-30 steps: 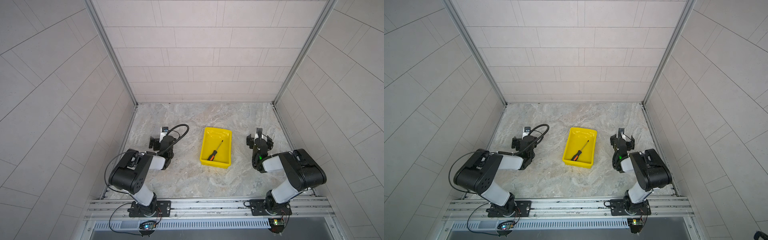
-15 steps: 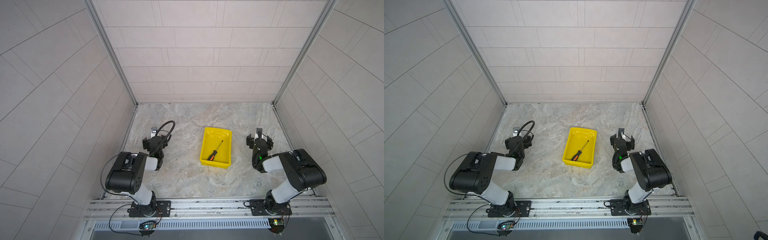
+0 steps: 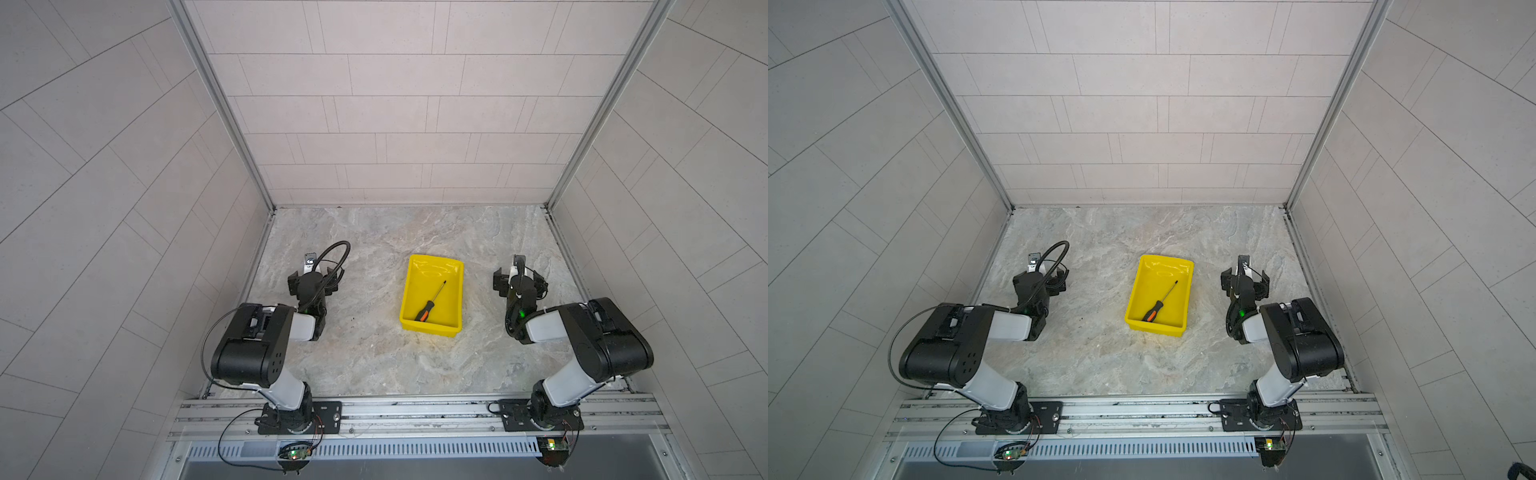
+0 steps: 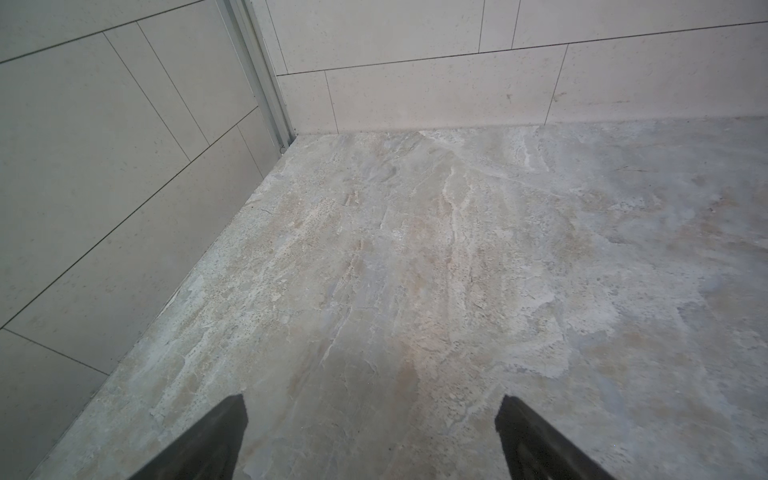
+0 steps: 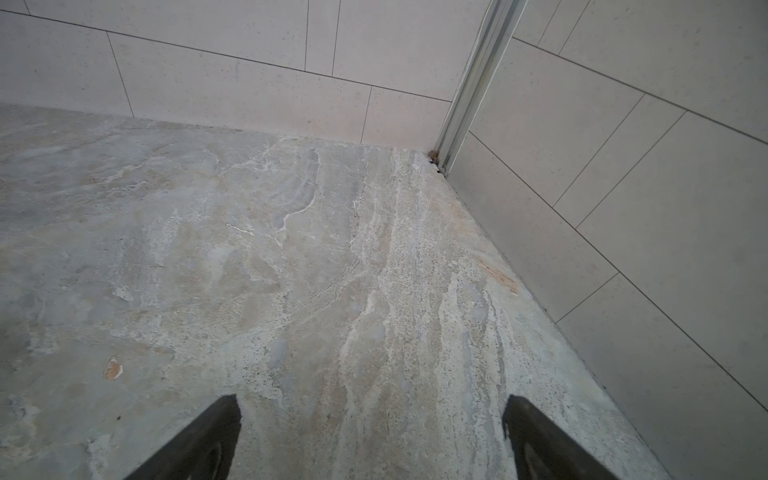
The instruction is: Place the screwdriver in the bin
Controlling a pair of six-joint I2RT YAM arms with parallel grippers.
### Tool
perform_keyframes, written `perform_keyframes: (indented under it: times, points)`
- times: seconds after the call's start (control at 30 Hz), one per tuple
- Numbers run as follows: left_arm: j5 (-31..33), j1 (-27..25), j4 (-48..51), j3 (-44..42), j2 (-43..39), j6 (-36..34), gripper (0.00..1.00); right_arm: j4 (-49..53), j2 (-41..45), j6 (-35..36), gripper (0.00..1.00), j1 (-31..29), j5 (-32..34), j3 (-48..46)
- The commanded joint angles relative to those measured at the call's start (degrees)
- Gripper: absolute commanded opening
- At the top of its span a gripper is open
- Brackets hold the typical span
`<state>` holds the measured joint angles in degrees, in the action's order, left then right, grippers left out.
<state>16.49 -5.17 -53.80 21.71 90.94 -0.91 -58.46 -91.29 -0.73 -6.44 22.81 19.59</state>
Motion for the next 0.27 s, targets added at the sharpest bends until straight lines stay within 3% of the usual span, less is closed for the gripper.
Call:
perform_keyframes:
  times: [0.0,0.23]
  points:
    - [-0.5,0.0,-2.1,-0.3,0.2,-0.1,1.00,0.8,0.3,-0.5,0.99,0.2,-0.3,0.7]
    - [-0.6,0.1,-1.9,-0.3,0.2,-0.1,1.00,1.1,0.3,-0.6,0.99,0.5,-0.8,0.9]
